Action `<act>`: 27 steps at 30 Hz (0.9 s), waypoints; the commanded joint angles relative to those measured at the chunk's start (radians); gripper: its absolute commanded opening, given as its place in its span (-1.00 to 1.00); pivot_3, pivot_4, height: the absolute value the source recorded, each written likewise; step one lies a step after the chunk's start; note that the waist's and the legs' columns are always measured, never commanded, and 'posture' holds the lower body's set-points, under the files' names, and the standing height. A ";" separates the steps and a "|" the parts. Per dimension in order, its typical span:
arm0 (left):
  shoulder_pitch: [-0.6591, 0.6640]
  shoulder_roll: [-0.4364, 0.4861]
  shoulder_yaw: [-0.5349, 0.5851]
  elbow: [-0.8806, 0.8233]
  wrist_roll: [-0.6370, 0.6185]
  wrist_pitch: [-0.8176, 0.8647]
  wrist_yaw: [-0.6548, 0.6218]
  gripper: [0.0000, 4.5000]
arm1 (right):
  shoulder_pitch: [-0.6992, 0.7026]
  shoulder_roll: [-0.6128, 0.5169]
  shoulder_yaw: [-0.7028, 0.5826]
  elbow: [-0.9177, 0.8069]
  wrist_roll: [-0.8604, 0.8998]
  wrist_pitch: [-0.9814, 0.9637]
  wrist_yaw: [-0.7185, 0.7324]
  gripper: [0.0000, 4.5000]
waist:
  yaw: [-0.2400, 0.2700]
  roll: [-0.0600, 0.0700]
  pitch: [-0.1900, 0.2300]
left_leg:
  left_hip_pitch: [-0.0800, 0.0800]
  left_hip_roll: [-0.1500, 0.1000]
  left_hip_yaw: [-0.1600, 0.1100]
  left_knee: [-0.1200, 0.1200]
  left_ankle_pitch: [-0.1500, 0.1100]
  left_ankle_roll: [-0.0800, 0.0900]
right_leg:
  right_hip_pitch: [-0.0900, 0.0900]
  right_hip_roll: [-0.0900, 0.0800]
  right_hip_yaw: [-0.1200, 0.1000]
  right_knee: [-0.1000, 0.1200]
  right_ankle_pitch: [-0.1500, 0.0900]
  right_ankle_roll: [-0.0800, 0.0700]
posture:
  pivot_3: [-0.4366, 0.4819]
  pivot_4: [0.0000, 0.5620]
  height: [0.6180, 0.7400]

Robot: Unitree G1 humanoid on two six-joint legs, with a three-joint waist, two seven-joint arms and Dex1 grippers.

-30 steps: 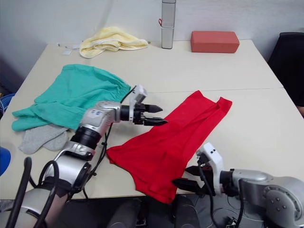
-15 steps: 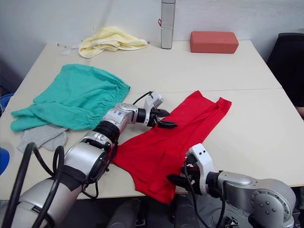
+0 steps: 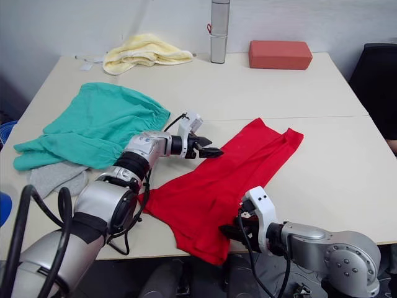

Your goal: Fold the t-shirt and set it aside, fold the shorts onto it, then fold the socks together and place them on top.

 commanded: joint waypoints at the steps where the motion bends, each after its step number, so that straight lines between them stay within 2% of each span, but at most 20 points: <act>1: 0.012 -0.038 0.004 0.033 0.003 0.056 -0.007 1.00 | -0.007 -0.013 0.005 0.009 0.018 -0.015 -0.010 0.00 | 0.000 0.000 0.000 | 0.000 0.000 0.000 0.000 0.000 0.000 | 0.000 0.000 0.000 0.000 0.000 0.000 | -0.05 -0.47 1.00; 3: 0.016 -0.058 0.004 0.040 0.013 0.038 0.007 1.00 | -0.009 -0.017 0.007 0.012 0.020 -0.019 -0.010 0.00 | 0.003 -0.001 -0.001 | 0.000 0.000 0.000 0.000 0.000 -0.001 | 0.000 0.000 0.000 0.000 0.000 0.000 | -0.05 -0.47 1.00; 4: 0.021 -0.064 0.004 0.043 0.018 0.020 0.013 0.82 | -0.010 -0.020 0.008 0.013 0.022 -0.021 -0.010 -0.03 | 0.004 -0.002 -0.001 | 0.000 0.000 0.000 0.000 0.000 -0.001 | 0.000 0.000 0.000 0.000 0.000 0.000 | -0.05 -0.47 1.00; 7: 0.030 -0.079 0.003 0.049 0.030 -0.009 0.021 0.51 | -0.014 -0.025 0.012 0.017 0.025 -0.026 -0.012 -0.03 | 0.004 -0.002 -0.001 | -0.001 -0.001 0.000 0.000 0.001 0.000 | 0.000 -0.001 0.000 0.000 0.001 0.001 | -0.05 -0.47 1.00; 14: 0.067 -0.101 -0.029 0.052 0.066 -0.054 0.003 -0.46 | -0.011 -0.048 0.014 0.019 0.048 -0.049 -0.026 -0.03 | 0.005 -0.002 -0.001 | -0.001 -0.001 -0.001 0.000 0.001 0.000 | 0.000 -0.002 0.000 -0.001 0.001 0.002 | -0.05 -0.47 1.00; 18: 0.077 -0.105 0.027 0.059 0.034 -0.066 0.075 -0.99 | 0.001 -0.077 0.009 0.017 0.073 -0.066 -0.027 -0.03 | 0.005 -0.002 -0.001 | -0.001 -0.001 -0.001 0.000 0.000 0.000 | 0.000 -0.002 0.000 -0.001 0.001 0.002 | -0.05 -0.47 1.00; 27: 0.111 -0.060 0.182 0.027 -0.066 -0.045 0.179 -0.99 | 0.031 -0.239 -0.022 0.048 0.153 -0.130 0.035 -0.03 | 0.003 -0.002 -0.001 | -0.001 -0.003 0.000 0.000 0.001 0.003 | 0.001 -0.003 0.001 -0.004 0.003 0.004 | -0.05 -0.47 1.00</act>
